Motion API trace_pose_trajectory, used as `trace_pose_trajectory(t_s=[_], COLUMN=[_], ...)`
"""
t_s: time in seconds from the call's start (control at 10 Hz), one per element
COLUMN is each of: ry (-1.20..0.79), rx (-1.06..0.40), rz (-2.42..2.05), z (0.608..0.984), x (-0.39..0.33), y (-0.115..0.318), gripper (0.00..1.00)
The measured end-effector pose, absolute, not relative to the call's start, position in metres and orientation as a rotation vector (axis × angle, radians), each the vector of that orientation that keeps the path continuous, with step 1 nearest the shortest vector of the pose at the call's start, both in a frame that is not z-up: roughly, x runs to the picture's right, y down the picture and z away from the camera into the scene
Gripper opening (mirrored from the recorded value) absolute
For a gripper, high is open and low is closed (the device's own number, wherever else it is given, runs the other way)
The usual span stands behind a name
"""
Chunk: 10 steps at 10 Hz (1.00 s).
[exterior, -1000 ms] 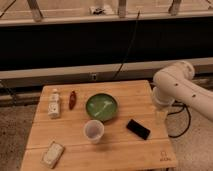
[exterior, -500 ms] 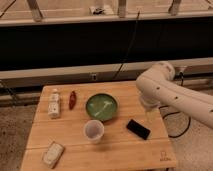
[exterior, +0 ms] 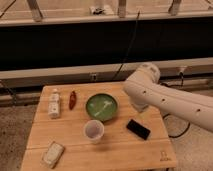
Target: Pick up the ceramic cup
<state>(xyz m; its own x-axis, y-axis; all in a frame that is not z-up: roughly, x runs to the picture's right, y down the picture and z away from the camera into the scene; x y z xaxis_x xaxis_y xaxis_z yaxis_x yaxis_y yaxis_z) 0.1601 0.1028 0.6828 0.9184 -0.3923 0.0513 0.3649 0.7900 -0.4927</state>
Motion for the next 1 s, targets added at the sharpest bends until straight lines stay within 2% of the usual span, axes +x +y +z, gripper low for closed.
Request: trace_pose_trajectory(t_s=[1.0], ry=[-0.011], rx=[-0.522], rz=[-0.648], z=[0.688], x=[0.105], y=[0.119], gripper=[0.8])
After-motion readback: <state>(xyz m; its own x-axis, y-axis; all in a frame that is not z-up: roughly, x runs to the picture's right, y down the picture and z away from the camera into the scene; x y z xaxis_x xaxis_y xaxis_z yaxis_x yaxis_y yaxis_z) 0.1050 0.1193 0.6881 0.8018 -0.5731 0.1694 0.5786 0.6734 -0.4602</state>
